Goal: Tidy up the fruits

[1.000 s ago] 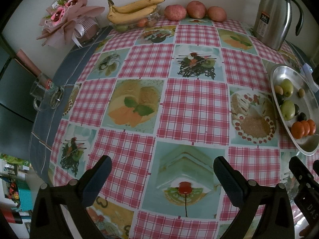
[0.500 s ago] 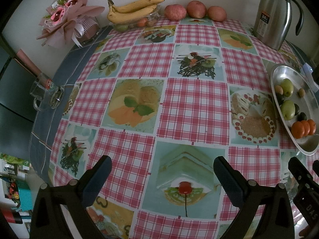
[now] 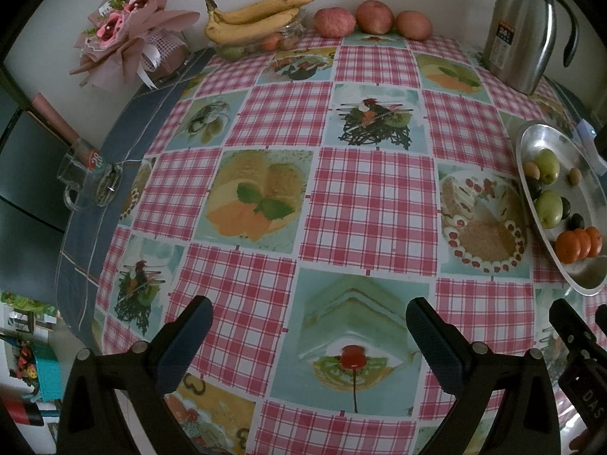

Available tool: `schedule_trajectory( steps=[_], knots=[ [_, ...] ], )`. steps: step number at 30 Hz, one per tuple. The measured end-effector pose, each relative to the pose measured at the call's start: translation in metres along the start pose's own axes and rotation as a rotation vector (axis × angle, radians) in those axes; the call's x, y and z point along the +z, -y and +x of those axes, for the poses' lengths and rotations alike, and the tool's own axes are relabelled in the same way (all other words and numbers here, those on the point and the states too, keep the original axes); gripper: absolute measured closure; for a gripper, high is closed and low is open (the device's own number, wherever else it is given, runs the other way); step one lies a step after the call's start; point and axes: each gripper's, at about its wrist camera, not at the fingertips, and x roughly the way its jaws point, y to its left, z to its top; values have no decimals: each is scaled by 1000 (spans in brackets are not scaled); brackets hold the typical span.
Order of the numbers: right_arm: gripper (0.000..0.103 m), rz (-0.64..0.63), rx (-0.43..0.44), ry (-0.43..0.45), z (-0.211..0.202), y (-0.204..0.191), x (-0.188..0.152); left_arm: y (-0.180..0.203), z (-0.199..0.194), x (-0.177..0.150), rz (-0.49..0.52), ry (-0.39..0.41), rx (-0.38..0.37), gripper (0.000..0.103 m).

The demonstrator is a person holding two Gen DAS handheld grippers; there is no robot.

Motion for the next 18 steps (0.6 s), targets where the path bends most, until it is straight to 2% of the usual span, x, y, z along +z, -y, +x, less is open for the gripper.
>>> schedule_trajectory(
  steps=[18],
  knots=[
    [13, 0, -1, -2, 0, 0, 1, 2, -3, 1, 3, 12, 9, 0]
  ],
)
